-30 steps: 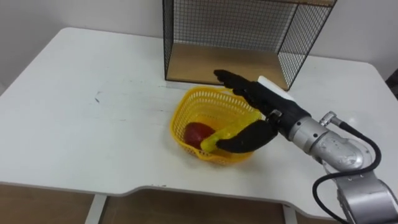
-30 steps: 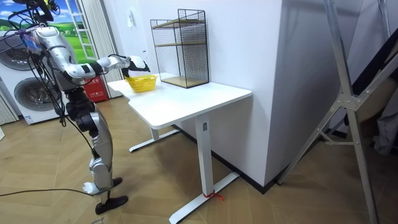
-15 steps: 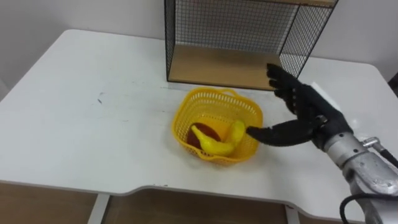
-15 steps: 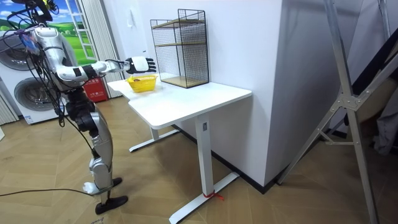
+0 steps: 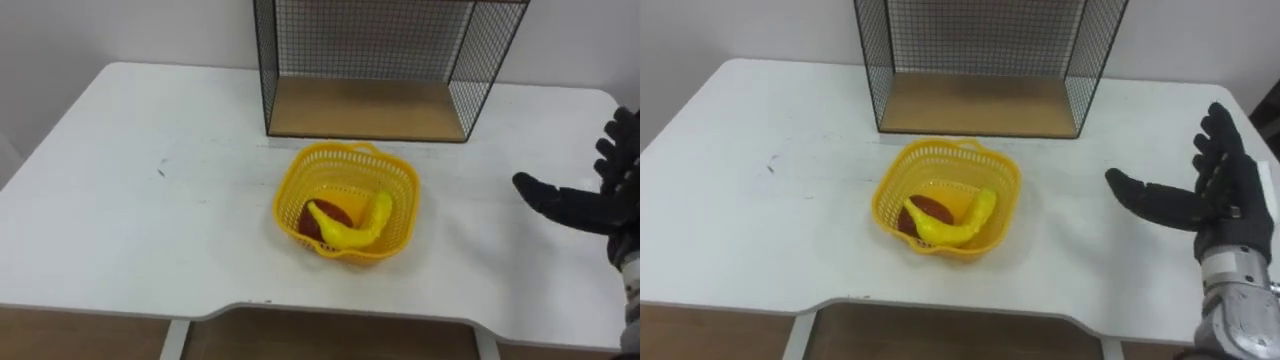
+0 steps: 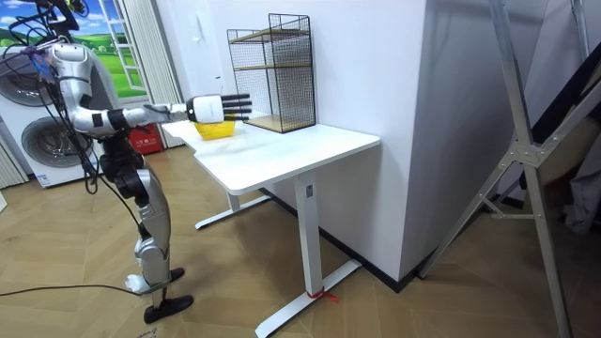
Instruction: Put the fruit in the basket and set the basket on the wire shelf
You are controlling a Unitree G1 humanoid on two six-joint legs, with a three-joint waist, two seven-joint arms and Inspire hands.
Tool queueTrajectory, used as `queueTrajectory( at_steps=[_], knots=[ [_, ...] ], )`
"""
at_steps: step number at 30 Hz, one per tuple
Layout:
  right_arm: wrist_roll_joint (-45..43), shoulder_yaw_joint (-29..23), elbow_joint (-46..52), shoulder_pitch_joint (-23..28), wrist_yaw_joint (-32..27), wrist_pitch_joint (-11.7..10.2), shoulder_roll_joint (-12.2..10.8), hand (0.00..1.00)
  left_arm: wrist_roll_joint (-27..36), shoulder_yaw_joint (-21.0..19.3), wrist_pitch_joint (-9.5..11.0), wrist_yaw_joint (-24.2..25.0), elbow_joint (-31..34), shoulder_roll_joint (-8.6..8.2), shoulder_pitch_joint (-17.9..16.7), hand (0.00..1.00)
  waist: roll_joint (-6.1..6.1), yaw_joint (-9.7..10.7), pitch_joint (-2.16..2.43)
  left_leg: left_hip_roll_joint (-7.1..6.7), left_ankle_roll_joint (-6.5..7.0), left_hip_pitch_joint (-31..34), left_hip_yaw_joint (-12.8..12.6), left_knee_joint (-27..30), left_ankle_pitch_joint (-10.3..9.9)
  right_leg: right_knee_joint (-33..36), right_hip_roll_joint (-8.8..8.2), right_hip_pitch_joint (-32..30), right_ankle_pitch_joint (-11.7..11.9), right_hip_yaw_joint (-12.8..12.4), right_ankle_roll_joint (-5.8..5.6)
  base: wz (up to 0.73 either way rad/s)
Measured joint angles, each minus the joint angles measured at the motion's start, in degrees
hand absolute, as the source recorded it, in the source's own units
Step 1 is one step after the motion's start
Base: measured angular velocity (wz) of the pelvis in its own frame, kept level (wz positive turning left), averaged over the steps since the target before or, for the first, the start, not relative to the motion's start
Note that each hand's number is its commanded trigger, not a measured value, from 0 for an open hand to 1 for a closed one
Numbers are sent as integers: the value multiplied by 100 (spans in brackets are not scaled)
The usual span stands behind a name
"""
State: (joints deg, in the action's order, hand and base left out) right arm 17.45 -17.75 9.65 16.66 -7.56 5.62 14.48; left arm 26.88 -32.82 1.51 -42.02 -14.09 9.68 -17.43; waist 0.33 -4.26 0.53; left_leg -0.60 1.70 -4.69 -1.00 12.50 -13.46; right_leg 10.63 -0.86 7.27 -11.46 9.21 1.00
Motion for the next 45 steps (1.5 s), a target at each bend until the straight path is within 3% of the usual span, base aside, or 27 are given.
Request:
queueTrajectory(
  at_steps=[3,7,11,15,19,28,35,45],
  knots=[
    [-64,23,-91,61,-21,-30,-166,0,-321,50,123,-142,733,-96,-14,0,19,99,-5,-12,0,-5,1,15,0,0,2,1,0,2,0,0],
    [-45,22,-217,61,-90,-134,-170,0,-660,260,194,-115,1384,-100,-3,0,-29,112,-37,-14,0,-2,7,14,0,-2,5,5,0,10,0,0],
    [150,21,-220,64,-165,-476,-255,0,-693,481,402,100,2075,-97,22,0,-83,155,-61,-11,0,-10,2,43,-1,-3,7,-31,0,4,-1,-1],
    [211,79,-333,15,-153,-760,-356,0,-743,820,561,478,2251,-89,187,0,-51,214,-88,-10,0,6,-62,48,-1,-3,14,-33,12,-61,-17,-4],
    [174,266,-630,-4,-72,-803,-354,0,-742,1384,602,841,2258,-67,388,0,-46,280,-105,-14,2,9,-71,17,-1,-1,12,-41,13,-95,-19,-4],
    [788,867,-644,-243,434,-809,-380,0,-513,2602,602,2164,2018,-69,668,0,-97,431,-120,3,5,0,-300,21,1,10,19,-150,14,-273,-20,-11],
    [932,1160,-674,-451,765,-812,-585,0,-304,3040,593,2811,1495,-198,692,0,-73,529,-111,15,5,20,-367,21,1,11,22,-181,18,-318,-26,-4],
    [976,1760,-1001,-629,1133,-828,-762,0,-12,3358,542,3169,991,-266,753,0,-39,531,-118,30,5,-4,-391,13,1,15,37,-185,24,-396,-22,-1]
  ],
)
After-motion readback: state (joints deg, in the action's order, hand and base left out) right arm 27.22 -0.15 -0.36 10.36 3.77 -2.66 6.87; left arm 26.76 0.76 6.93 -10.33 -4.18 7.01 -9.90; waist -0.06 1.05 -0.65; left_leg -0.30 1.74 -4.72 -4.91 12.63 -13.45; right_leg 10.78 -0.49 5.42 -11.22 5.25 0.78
